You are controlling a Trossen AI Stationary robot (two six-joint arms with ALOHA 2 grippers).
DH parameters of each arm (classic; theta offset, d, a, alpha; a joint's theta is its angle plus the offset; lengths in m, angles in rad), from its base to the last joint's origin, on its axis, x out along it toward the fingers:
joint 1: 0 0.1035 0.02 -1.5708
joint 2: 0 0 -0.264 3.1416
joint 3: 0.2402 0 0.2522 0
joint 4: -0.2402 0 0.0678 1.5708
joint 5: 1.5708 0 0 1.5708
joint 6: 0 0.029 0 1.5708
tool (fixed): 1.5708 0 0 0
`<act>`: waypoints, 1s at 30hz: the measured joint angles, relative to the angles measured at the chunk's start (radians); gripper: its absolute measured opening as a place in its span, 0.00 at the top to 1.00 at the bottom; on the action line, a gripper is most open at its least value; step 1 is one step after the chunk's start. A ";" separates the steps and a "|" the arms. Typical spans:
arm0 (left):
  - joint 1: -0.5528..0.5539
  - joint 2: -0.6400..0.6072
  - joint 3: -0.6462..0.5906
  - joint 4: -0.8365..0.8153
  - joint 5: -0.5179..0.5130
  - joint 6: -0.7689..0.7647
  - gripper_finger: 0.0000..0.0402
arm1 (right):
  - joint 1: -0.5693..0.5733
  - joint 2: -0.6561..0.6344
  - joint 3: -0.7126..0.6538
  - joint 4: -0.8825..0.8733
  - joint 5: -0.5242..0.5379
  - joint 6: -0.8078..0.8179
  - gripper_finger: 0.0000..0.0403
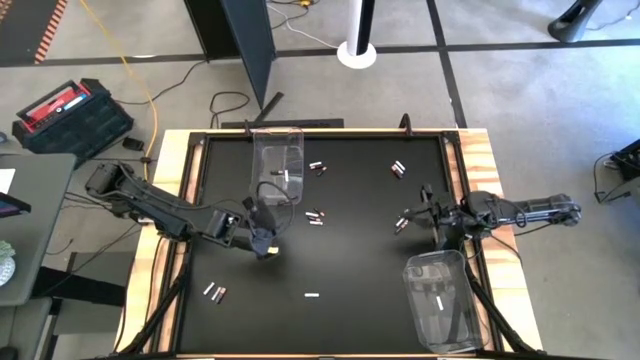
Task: Sort batteries
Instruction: Move the bottom transparent bin to the top of the table
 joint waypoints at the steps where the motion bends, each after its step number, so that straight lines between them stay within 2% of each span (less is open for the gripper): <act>1: 0.000 0.000 -0.006 0.014 0.004 0.015 0.77 | 0.000 0.009 0.017 0.015 0.043 -0.040 0.97; 4: 0.000 -0.011 -0.066 0.137 0.039 0.068 0.77 | 0.000 0.067 0.118 0.048 0.164 -0.170 0.97; 6: 0.002 -0.025 -0.129 0.278 0.078 0.108 0.77 | 0.000 0.133 0.210 0.018 0.258 -0.186 0.97; 9: 0.015 -0.052 -0.229 0.479 0.123 0.153 0.77 | 0.000 0.266 0.389 -0.141 0.315 -0.184 0.97; 11: 0.032 -0.073 -0.281 0.573 0.139 0.171 0.77 | -0.001 0.374 0.530 -0.306 0.324 -0.120 0.97; 16: 0.085 -0.133 -0.328 0.622 0.182 0.188 0.77 | -0.021 0.684 0.883 -0.889 0.308 0.246 0.99; 21: 0.131 -0.173 -0.328 0.632 0.259 0.286 0.77 | -0.012 0.940 1.131 -1.395 0.135 0.639 0.98; 26: 0.163 -0.187 -0.328 0.631 0.313 0.345 0.77 | 0.086 1.076 1.182 -1.614 -0.009 0.905 0.98; 30: 0.170 -0.185 -0.328 0.628 0.368 0.359 0.77 | 0.251 1.086 1.183 -1.649 -0.027 1.143 0.95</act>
